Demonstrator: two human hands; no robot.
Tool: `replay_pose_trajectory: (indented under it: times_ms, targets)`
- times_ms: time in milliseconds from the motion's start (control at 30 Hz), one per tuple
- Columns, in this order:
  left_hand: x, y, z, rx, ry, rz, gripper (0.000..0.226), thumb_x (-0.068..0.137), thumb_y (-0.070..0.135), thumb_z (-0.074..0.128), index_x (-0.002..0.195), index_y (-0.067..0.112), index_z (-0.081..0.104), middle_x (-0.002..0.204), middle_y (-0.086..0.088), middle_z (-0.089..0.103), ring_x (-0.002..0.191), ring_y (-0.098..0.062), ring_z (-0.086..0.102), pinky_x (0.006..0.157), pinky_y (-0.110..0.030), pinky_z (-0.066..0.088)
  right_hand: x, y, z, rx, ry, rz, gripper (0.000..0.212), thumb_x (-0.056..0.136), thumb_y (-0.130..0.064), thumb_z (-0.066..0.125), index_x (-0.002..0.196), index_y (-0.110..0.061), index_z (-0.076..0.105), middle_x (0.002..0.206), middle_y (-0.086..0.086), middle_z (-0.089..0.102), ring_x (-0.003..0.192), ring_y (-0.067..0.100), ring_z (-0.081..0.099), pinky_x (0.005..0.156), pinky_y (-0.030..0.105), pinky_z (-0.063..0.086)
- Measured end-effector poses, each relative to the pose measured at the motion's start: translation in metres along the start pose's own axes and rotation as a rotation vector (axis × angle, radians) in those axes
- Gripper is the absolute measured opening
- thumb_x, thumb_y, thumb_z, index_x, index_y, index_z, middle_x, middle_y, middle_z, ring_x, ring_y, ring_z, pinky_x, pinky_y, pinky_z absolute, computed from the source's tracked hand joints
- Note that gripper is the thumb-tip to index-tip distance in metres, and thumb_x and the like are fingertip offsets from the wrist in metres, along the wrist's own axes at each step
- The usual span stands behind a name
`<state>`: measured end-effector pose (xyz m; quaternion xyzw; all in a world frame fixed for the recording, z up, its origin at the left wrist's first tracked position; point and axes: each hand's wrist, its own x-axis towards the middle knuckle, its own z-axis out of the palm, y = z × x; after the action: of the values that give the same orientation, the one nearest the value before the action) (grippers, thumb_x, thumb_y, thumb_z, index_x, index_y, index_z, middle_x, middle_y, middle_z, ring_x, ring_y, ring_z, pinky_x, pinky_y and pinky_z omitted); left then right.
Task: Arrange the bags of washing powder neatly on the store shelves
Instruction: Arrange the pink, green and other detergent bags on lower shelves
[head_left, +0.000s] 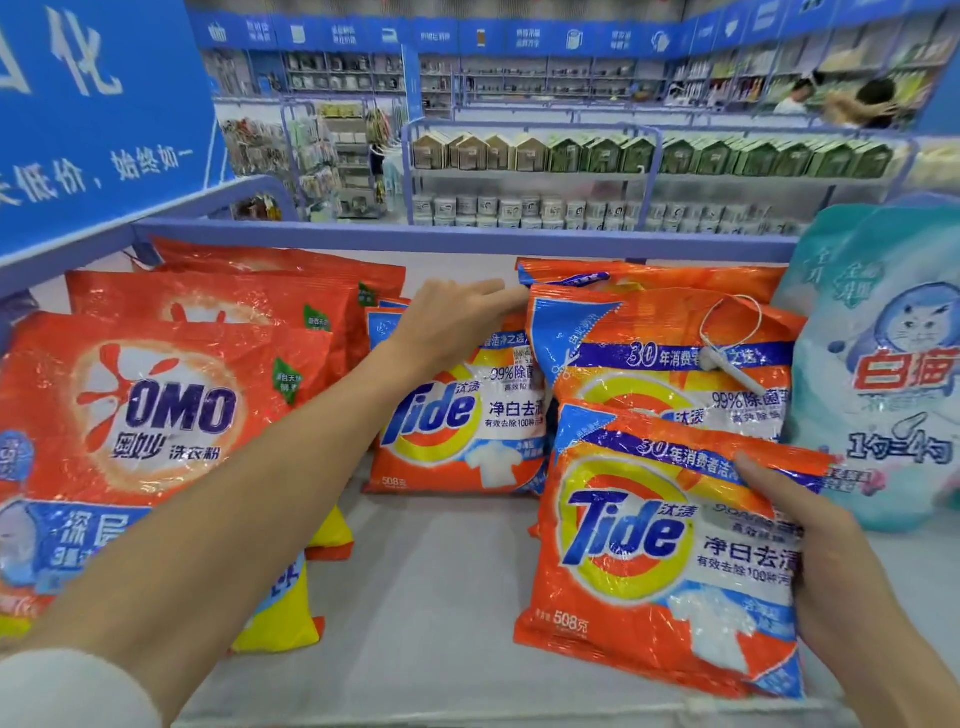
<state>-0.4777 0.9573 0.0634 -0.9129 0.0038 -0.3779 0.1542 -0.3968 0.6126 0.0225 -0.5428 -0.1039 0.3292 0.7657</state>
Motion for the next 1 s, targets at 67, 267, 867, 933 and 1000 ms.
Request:
replay_pose_trajectory:
  times_ms: [67, 267, 867, 933, 1000]
  targets:
    - [0.0, 0.002, 0.001, -0.008, 0.02, -0.029, 0.02, 0.098, 0.021, 0.059, 0.118, 0.019, 0.056, 0.081, -0.004, 0.071, 0.051, -0.031, 0.062, 0.041, -0.028, 0.042, 0.003, -0.001, 0.001, -0.013, 0.013, 0.003, 0.027, 0.078, -0.024, 0.072, 0.104, -0.019, 0.075, 0.097, 0.014, 0.079, 0.071, 0.033, 0.078, 0.062, 0.049, 0.064]
    - [0.001, 0.017, -0.011, -0.017, 0.058, -0.272, 0.034, 0.106, 0.038, 0.045, 0.1, 0.012, 0.067, 0.08, -0.002, 0.074, 0.07, -0.025, 0.069, 0.049, -0.037, 0.051, 0.004, 0.004, 0.003, -0.004, 0.012, -0.019, 0.033, 0.081, -0.029, 0.073, 0.113, -0.021, 0.074, 0.106, 0.015, 0.078, 0.081, 0.036, 0.078, 0.068, 0.055, 0.064]
    - [-0.096, 0.08, -0.092, -1.299, 0.386, -1.346, 0.076, 0.098, 0.072, 0.018, 0.095, 0.016, 0.069, 0.094, 0.001, 0.077, 0.086, -0.011, 0.073, 0.07, -0.02, 0.055, 0.04, 0.007, 0.144, -0.154, -0.205, -0.033, 0.051, 0.068, -0.05, 0.085, 0.111, -0.026, 0.076, 0.127, 0.0, 0.068, 0.122, 0.028, 0.06, 0.109, 0.055, 0.043]
    - [-0.089, 0.082, -0.099, -1.364, 0.427, -1.404, 0.07, 0.1, 0.067, 0.018, 0.099, 0.022, 0.073, 0.085, 0.006, 0.079, 0.074, -0.006, 0.074, 0.061, -0.019, 0.055, 0.046, 0.014, 0.162, -0.124, -0.221, -0.008, 0.053, 0.075, -0.054, 0.08, 0.119, -0.026, 0.072, 0.132, -0.002, 0.063, 0.121, 0.022, 0.056, 0.11, 0.049, 0.041]
    - [-0.081, 0.078, -0.098, -1.227, 0.392, -1.389, 0.038, 0.105, 0.046, 0.044, 0.097, 0.021, 0.072, 0.075, 0.009, 0.077, 0.063, -0.004, 0.072, 0.056, -0.022, 0.053, 0.056, 0.02, 0.169, -0.17, -0.216, -0.027, 0.043, 0.084, -0.057, 0.074, 0.115, -0.029, 0.068, 0.129, -0.006, 0.059, 0.111, 0.015, 0.053, 0.103, 0.041, 0.036]
